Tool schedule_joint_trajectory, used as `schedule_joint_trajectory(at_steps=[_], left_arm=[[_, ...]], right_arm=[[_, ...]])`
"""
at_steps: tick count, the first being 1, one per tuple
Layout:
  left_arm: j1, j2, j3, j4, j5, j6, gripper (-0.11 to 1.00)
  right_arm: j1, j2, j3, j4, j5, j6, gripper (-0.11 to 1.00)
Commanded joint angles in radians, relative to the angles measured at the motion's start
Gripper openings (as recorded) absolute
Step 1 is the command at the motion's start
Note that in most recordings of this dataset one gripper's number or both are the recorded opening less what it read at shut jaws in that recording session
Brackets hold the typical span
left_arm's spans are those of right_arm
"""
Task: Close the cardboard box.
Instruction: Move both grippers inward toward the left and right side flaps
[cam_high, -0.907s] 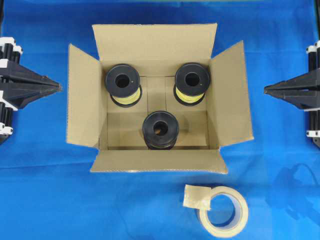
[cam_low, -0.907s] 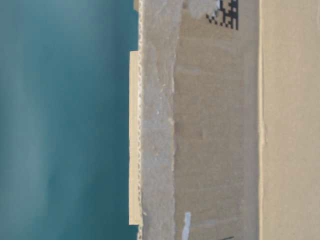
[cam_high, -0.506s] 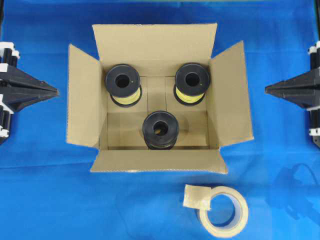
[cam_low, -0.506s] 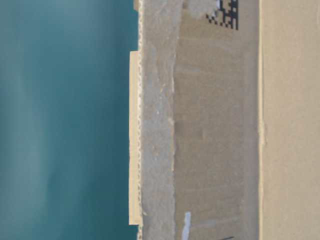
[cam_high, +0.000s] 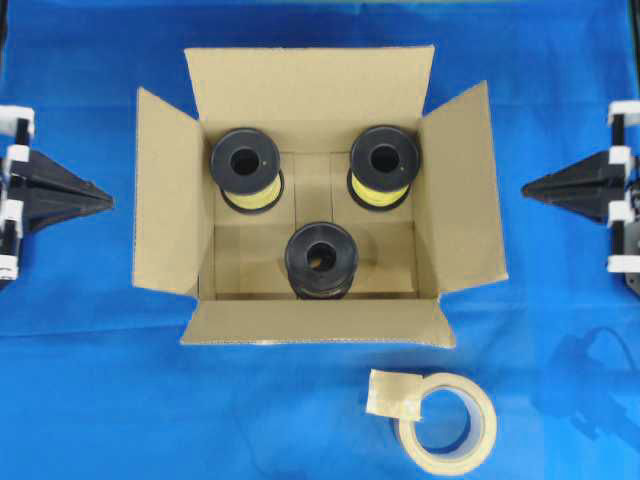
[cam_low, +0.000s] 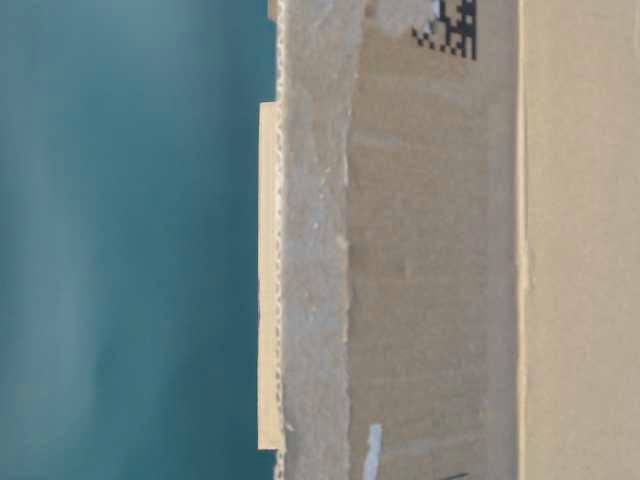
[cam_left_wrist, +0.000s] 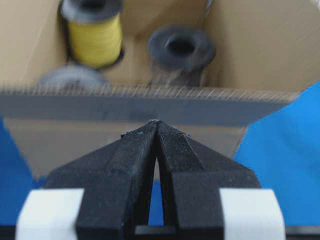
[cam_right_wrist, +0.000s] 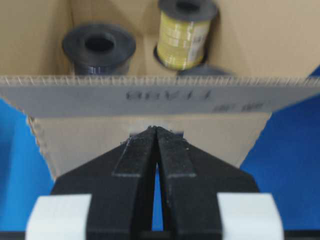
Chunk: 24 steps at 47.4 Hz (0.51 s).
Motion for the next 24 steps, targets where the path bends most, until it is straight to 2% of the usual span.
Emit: schedule_joint_trajectory(at_steps=[1, 12, 24], left_arm=[[0.005, 0.048, 0.002, -0.002, -0.005, -0.012, 0.00], [0.005, 0.126, 0.025, -0.002, -0.032, -0.035, 0.00], [0.005, 0.172, 0.029, -0.003, -0.086, -0.035, 0.00]], right_arm=[[-0.003, 0.048, -0.002, 0.008, -0.032, 0.002, 0.00], [-0.003, 0.169, 0.020, 0.020, -0.112, 0.002, 0.00], [-0.003, 0.212, 0.021, 0.018, -0.147, 0.002, 0.00]])
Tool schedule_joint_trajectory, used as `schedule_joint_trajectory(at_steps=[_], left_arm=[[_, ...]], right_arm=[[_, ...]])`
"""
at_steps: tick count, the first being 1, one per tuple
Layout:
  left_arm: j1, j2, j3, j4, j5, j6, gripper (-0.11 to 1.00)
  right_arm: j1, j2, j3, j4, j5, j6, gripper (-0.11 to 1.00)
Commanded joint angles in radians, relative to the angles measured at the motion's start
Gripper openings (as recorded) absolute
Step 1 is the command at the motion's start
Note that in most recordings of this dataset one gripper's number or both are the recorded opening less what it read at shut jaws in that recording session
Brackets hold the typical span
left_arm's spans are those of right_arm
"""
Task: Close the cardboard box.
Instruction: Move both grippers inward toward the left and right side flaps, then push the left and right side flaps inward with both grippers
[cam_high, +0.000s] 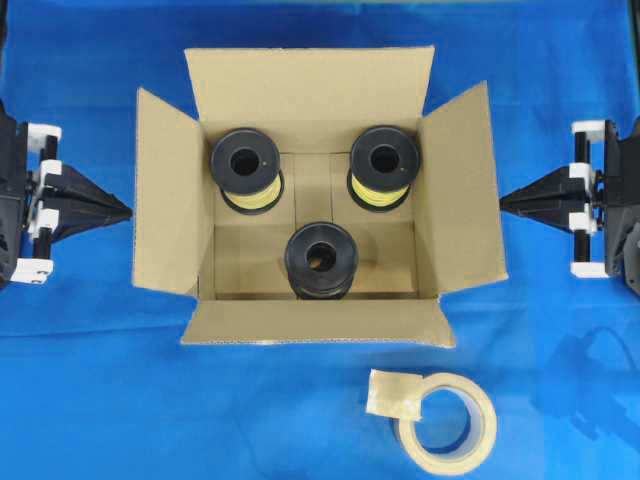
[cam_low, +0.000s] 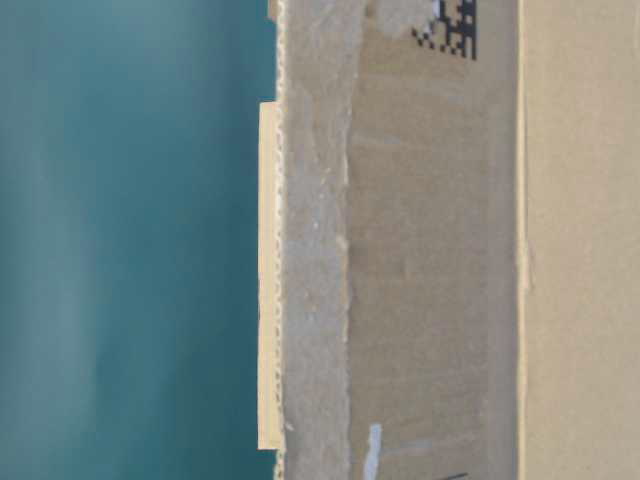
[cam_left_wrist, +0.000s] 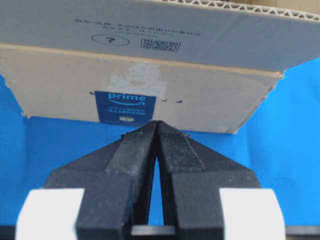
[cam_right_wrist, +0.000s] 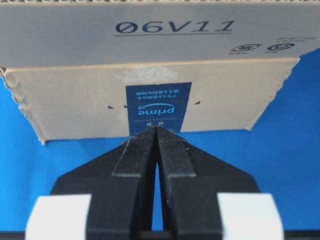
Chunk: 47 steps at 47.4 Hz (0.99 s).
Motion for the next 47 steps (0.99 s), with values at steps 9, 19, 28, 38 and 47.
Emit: schedule_joint_trajectory(at_steps=[9, 19, 28, 38, 47], left_arm=[[0.002, 0.101, -0.012, 0.000, -0.190, 0.002, 0.00], [0.002, 0.247, -0.049, -0.002, -0.382, 0.014, 0.00], [0.002, 0.364, -0.138, -0.002, -0.413, 0.023, 0.00], [0.002, 0.483, -0.222, 0.000, -0.419, 0.040, 0.00], [0.005, 0.520, -0.259, 0.000, -0.419, 0.046, 0.00]], right_arm=[[-0.003, 0.066, -0.028, 0.003, -0.132, 0.000, 0.00], [-0.003, 0.196, -0.109, -0.008, -0.235, -0.003, 0.00], [0.000, 0.310, -0.202, -0.011, -0.247, -0.008, 0.00], [0.002, 0.408, -0.278, -0.012, -0.265, -0.012, 0.00], [0.003, 0.426, -0.298, -0.012, -0.270, -0.014, 0.00]])
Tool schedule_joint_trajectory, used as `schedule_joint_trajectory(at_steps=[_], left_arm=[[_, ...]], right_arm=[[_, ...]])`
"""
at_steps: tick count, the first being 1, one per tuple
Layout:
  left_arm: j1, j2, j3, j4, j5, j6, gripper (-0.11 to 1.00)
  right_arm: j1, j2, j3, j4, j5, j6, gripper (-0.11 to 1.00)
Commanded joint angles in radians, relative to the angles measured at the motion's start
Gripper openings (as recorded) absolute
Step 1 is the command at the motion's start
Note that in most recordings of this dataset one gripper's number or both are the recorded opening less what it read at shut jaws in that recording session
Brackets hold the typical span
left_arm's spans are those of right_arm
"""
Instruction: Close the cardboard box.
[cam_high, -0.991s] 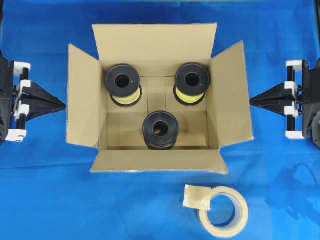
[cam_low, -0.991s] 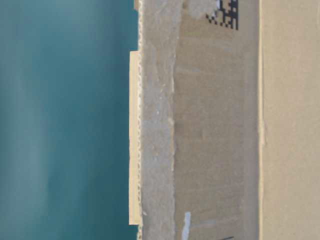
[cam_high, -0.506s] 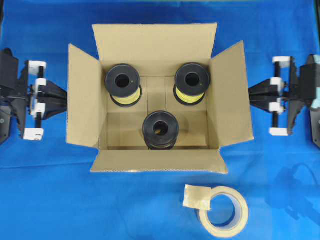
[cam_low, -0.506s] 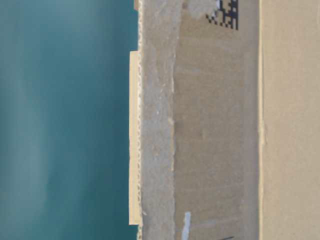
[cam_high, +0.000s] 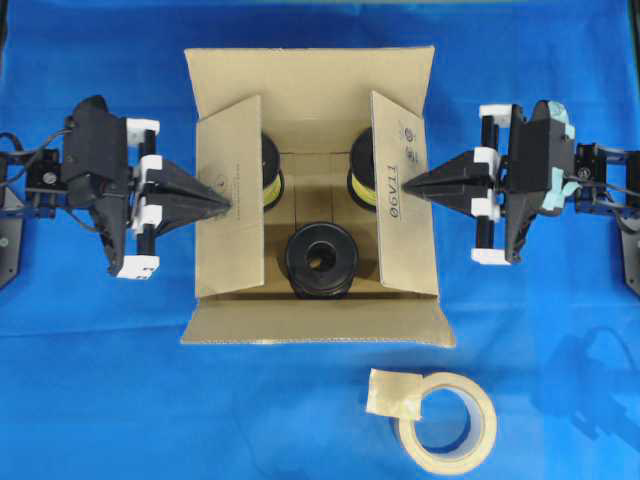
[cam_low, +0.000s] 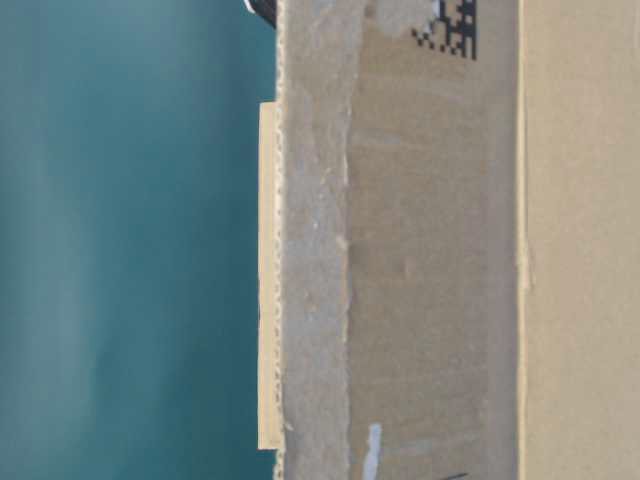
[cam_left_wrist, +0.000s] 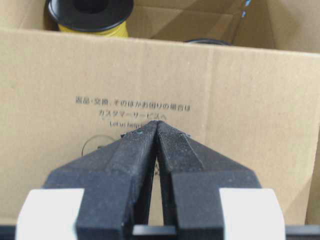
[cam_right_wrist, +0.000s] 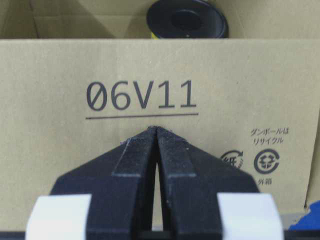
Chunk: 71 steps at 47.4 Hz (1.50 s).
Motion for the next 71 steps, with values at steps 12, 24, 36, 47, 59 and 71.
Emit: schedule_joint_trajectory(at_steps=[12, 24, 36, 47, 59, 71], left_arm=[[0.011, 0.061, -0.071, 0.000, -0.046, 0.008, 0.00], [0.023, 0.172, -0.107, 0.000, -0.089, 0.008, 0.00], [0.023, 0.249, -0.129, 0.000, -0.091, 0.006, 0.00], [0.028, 0.259, -0.146, 0.000, -0.101, 0.006, 0.00], [0.087, 0.311, -0.236, 0.000, -0.106, 0.040, 0.00], [0.167, 0.382, -0.365, 0.000, -0.106, 0.086, 0.00]], right_arm=[[0.003, 0.060, -0.071, 0.000, -0.026, 0.009, 0.00], [0.003, 0.175, -0.133, 0.000, -0.025, 0.009, 0.00], [0.003, 0.219, -0.149, 0.009, -0.023, 0.012, 0.00], [0.003, 0.218, -0.150, 0.008, -0.026, 0.012, 0.00], [0.003, 0.218, -0.149, 0.009, -0.028, 0.012, 0.00], [0.005, 0.218, -0.149, 0.009, -0.028, 0.012, 0.00]])
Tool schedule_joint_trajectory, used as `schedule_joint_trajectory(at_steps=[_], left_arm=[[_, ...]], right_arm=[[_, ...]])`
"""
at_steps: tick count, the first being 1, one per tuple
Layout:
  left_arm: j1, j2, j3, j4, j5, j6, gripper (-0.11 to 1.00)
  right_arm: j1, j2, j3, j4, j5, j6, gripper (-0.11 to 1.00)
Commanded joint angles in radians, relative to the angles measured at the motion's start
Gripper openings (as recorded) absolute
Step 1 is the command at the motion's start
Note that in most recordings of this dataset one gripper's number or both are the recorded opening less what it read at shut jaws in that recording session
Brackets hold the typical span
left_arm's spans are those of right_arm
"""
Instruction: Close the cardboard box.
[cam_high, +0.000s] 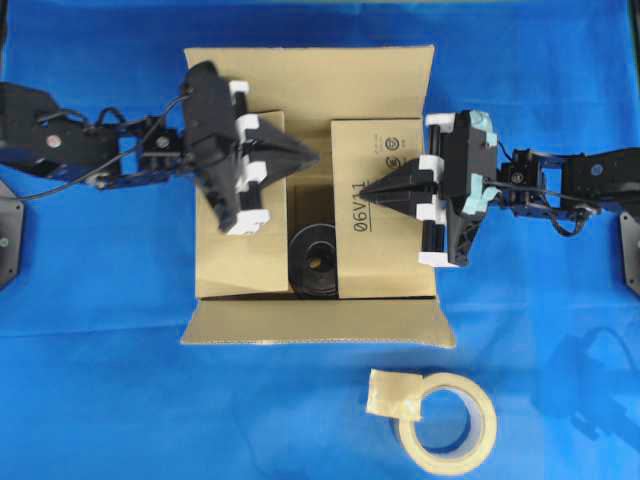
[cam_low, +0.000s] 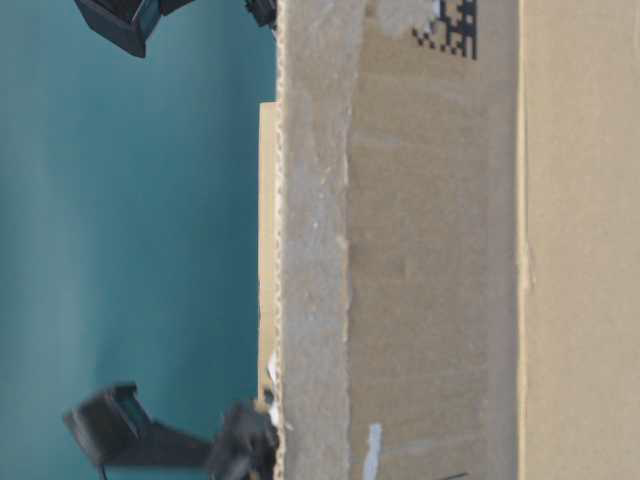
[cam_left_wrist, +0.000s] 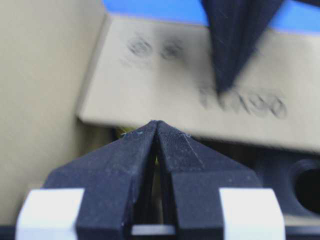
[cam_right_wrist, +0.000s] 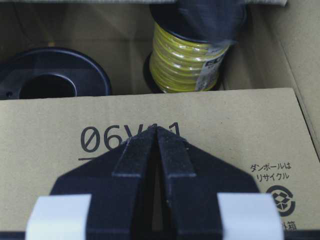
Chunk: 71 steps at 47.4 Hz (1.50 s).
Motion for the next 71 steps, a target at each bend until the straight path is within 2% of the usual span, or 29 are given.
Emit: schedule_joint_trajectory(at_steps=[1, 7, 16, 61, 71], left_arm=[[0.032, 0.011, -0.061, 0.000, -0.008, 0.008, 0.00], [0.067, 0.043, -0.104, 0.000, -0.003, 0.029, 0.00], [0.080, 0.061, -0.137, 0.000, 0.005, 0.044, 0.00], [0.074, 0.137, -0.126, 0.000, 0.005, 0.031, 0.00], [0.069, 0.137, -0.126, 0.000, 0.005, 0.029, 0.00]], right_arm=[[0.003, -0.009, -0.021, 0.002, -0.012, 0.002, 0.00], [0.006, -0.009, -0.020, 0.003, -0.011, 0.002, 0.00], [0.006, -0.009, -0.018, 0.002, -0.011, 0.002, 0.00], [0.006, -0.009, -0.021, 0.002, -0.006, 0.000, 0.00], [0.008, -0.074, -0.023, 0.002, 0.020, 0.000, 0.00]])
